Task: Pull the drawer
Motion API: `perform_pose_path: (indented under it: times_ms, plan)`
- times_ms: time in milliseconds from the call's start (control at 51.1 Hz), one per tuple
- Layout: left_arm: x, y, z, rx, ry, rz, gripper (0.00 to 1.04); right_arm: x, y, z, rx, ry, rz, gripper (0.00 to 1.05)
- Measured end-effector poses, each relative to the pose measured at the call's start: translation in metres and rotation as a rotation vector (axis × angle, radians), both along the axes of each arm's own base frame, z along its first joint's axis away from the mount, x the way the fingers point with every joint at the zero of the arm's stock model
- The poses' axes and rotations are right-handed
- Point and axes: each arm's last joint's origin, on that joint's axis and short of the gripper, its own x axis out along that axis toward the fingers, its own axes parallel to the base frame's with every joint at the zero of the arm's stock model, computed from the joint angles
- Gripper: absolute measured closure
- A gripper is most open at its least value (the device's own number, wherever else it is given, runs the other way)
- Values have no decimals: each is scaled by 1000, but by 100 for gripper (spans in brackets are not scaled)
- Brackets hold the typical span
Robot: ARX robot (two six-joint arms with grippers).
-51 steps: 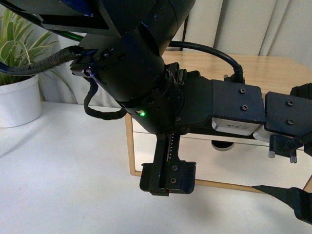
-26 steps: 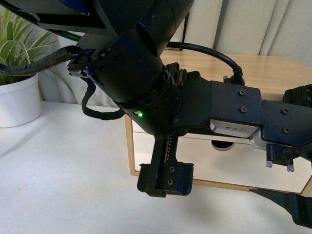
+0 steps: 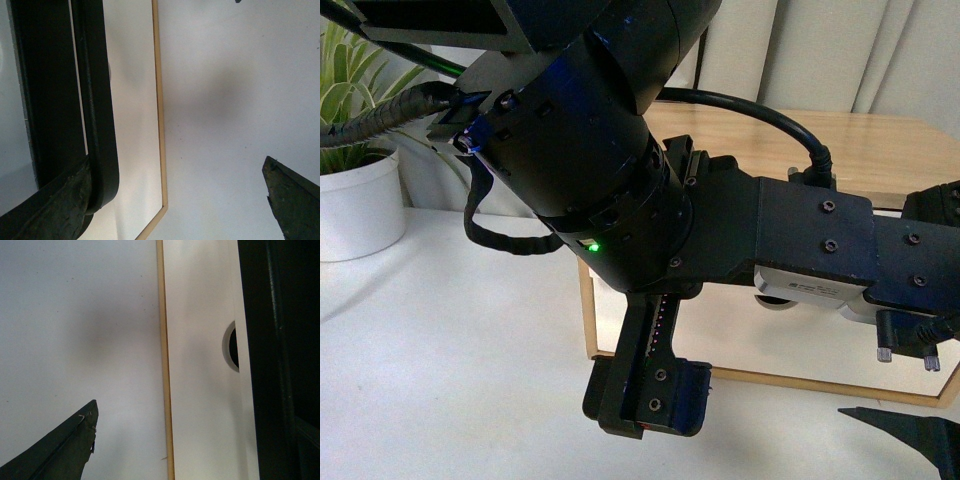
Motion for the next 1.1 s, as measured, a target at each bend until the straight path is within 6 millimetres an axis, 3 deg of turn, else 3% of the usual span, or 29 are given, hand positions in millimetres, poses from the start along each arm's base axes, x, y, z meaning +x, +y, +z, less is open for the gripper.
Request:
perform_pose_path:
  times_ms: [392,1096]
  plan:
    - [-10,2,-3,26,22,-33,6,-11,1,2,14,32,30,9]
    - [-45,24,-5,68,73,-136,6,-52,13,4,-2,69,94,9]
